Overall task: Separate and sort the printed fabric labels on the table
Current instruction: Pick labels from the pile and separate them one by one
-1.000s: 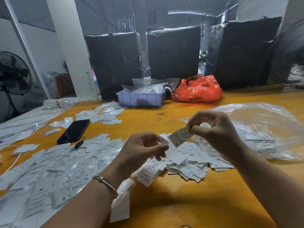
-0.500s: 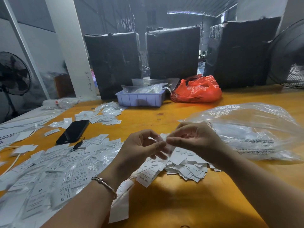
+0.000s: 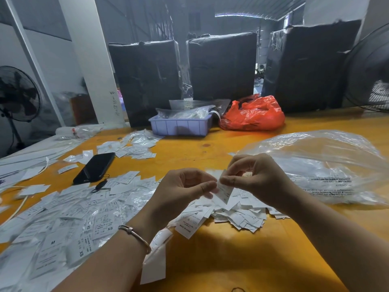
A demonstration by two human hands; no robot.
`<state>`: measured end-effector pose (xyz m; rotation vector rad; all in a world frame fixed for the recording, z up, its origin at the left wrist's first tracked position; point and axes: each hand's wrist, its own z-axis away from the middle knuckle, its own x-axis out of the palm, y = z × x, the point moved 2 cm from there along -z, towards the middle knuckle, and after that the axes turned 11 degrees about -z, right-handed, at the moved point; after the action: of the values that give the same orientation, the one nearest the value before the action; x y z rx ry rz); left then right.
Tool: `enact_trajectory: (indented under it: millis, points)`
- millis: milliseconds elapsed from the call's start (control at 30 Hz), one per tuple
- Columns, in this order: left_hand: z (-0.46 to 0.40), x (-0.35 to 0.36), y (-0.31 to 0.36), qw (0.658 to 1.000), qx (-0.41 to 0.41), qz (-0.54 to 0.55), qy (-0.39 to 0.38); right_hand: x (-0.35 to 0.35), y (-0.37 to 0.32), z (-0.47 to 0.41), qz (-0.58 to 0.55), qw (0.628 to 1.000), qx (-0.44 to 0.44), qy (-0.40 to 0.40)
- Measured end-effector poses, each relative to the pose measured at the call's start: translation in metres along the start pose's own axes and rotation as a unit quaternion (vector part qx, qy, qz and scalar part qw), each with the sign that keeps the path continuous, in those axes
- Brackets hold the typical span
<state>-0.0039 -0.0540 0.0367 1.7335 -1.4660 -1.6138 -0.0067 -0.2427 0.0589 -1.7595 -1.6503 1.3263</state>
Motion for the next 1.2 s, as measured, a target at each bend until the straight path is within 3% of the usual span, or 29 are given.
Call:
enact_trajectory:
  millis: [67,167,300,433,733,933,1200]
  points:
    - [0.0,0.0,0.0,1.0,0.005,-0.004,0.006,-0.001,-0.002,0.0,0.016,1.0,-0.014,0.007]
    - [0.0,-0.001,-0.001,1.0,-0.003,0.0,0.022,-0.006,-0.008,0.0,0.042,0.992,-0.067,0.101]
    - [0.0,-0.002,-0.001,1.0,-0.002,-0.005,0.021,-0.011,-0.02,0.004,-0.025,0.977,-0.107,0.183]
    - [0.0,0.0,-0.001,1.0,-0.002,-0.007,0.013,-0.01,-0.026,0.006,-0.065,0.98,-0.123,0.145]
    - [0.001,-0.001,0.0,1.0,0.001,0.006,0.002,-0.015,-0.023,0.004,-0.033,0.988,-0.102,0.111]
    - [0.002,-0.002,-0.001,1.0,0.0,0.017,-0.009,-0.022,-0.022,0.004,-0.195,0.972,-0.079,0.106]
    - [0.002,-0.002,0.001,1.0,-0.002,0.018,-0.018,-0.017,-0.022,0.003,-0.084,0.989,-0.094,0.082]
